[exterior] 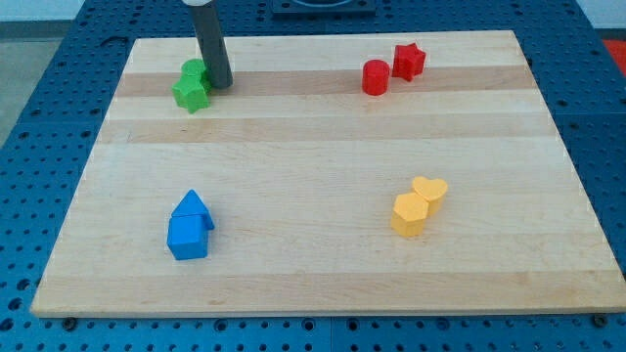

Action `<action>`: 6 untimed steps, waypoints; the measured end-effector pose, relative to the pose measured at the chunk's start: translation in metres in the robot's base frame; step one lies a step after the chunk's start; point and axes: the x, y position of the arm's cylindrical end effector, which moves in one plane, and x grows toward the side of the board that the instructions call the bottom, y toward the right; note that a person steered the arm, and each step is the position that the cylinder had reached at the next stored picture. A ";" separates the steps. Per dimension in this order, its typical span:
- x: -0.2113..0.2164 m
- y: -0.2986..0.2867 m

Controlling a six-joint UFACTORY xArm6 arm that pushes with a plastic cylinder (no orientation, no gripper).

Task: Push the green circle at the top of the green star

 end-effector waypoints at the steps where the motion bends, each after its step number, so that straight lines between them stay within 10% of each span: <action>1: -0.011 0.000; 3: -0.063 -0.027; 6: 0.027 -0.072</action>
